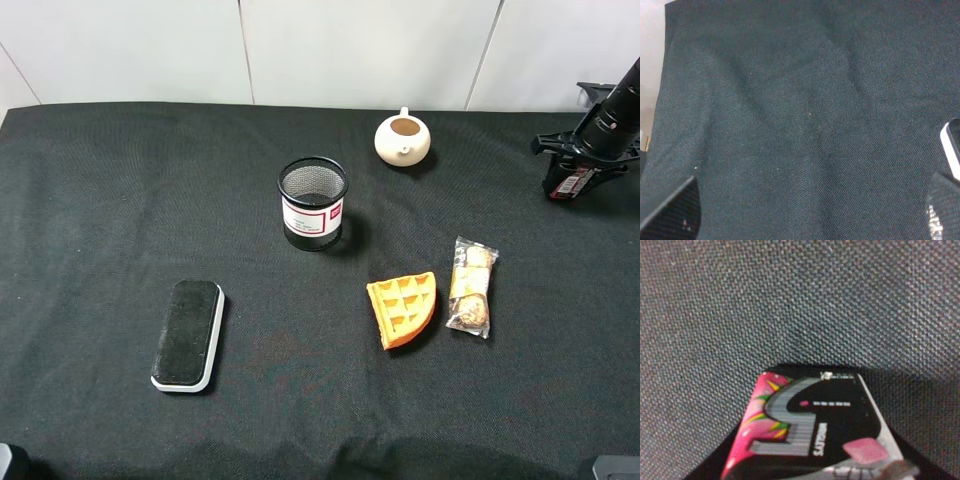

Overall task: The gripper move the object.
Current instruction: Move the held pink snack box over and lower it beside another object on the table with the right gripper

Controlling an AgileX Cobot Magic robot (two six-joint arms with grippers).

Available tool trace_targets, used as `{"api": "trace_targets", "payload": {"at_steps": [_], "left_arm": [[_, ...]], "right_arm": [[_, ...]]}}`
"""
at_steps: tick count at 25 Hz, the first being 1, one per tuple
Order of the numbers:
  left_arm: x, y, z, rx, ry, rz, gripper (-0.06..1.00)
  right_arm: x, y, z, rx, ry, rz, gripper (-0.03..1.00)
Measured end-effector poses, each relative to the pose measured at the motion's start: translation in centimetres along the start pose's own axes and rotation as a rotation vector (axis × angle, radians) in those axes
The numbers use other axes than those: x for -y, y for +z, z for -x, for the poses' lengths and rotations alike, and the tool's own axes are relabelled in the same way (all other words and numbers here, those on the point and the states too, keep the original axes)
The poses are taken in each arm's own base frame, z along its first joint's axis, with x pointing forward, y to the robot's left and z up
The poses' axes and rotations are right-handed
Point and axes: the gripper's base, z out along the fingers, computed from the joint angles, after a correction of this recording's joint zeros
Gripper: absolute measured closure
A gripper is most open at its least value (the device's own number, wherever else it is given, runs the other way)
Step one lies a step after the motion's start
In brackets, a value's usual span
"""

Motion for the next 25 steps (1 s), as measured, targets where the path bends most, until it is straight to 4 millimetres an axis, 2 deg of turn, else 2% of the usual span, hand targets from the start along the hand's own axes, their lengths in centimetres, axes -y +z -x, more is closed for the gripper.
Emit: {"api": "trace_targets", "payload": {"at_steps": [8, 19, 25], "left_arm": [[0.0, 0.0, 0.0, 0.0, 0.0, 0.0, -0.01], [0.0, 0.0, 0.0, 0.0, 0.0, 0.0, -0.01], [0.0, 0.0, 0.0, 0.0, 0.0, 0.0, -0.01]], "right_arm": [[-0.3, -2.0, -0.4, -0.012, 0.0, 0.01, 0.63], [-1.1, -6.4, -1.3, -0.001, 0.001, 0.041, 0.63], [-3.4, -8.4, -1.6, 0.022, -0.048, 0.041, 0.63]]}}
